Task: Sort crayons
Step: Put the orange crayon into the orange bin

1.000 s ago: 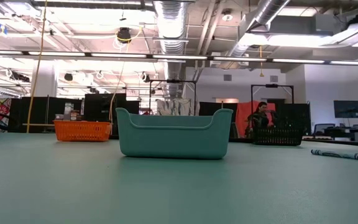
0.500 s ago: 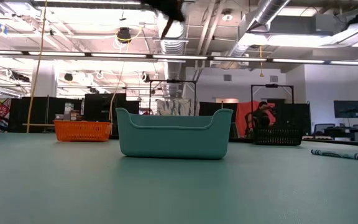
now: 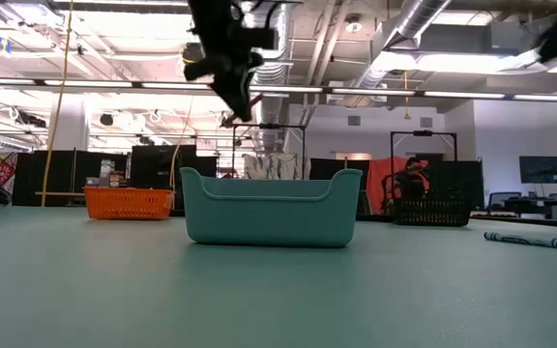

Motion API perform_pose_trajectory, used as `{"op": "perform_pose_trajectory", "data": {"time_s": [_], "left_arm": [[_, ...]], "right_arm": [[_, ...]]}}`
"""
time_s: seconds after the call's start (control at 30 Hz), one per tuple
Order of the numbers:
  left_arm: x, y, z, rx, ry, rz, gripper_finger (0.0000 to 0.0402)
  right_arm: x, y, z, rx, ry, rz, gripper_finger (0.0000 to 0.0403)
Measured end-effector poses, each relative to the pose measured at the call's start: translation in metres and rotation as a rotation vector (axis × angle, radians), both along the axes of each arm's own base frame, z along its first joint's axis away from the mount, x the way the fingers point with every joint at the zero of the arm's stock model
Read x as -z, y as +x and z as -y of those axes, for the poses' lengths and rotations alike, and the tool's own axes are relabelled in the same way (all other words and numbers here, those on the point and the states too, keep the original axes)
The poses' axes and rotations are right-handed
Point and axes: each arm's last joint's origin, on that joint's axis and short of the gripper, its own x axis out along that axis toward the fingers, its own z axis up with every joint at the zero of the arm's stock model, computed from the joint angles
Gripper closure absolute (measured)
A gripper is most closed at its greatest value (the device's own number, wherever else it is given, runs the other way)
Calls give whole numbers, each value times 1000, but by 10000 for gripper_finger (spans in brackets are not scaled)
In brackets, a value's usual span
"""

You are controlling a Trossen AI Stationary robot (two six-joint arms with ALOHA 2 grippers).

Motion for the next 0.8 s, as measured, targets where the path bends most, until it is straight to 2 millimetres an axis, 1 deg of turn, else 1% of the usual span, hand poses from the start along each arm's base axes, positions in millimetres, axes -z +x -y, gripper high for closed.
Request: {"op": "perform_pose_trajectory", "data": {"time_s": [0.13, 0.2, 0.27, 0.33, 0.4, 0.47, 0.57, 0.67, 0.8], "left_arm": [[1, -11, -39, -55, -27, -29, 394], [6, -18, -57, -81, -60, -36, 394], [16, -28, -73, -115, -114, -58, 394], [32, -40, -88, -160, -147, -104, 394], [48, -51, -98, -189, -158, -145, 394], [61, -62, -105, -205, -171, -143, 394], [72, -80, -115, -225, -186, -94, 394], [79, -99, -123, -250, -178, -70, 394], [79, -124, -132, -286, -152, -72, 394]], "right_arm": [[13, -16, -1, 87, 65, -26, 222], [17, -23, -1, 124, 86, -38, 224], [21, -29, -2, 150, 102, -44, 225], [24, -34, -3, 168, 107, -49, 226], [25, -38, -3, 178, 110, -44, 226], [25, -41, -3, 188, 105, -46, 226], [25, -43, -3, 205, 107, -53, 226], [25, -44, -2, 214, 104, -52, 226], [24, -44, 0, 252, 102, -64, 226]]}}
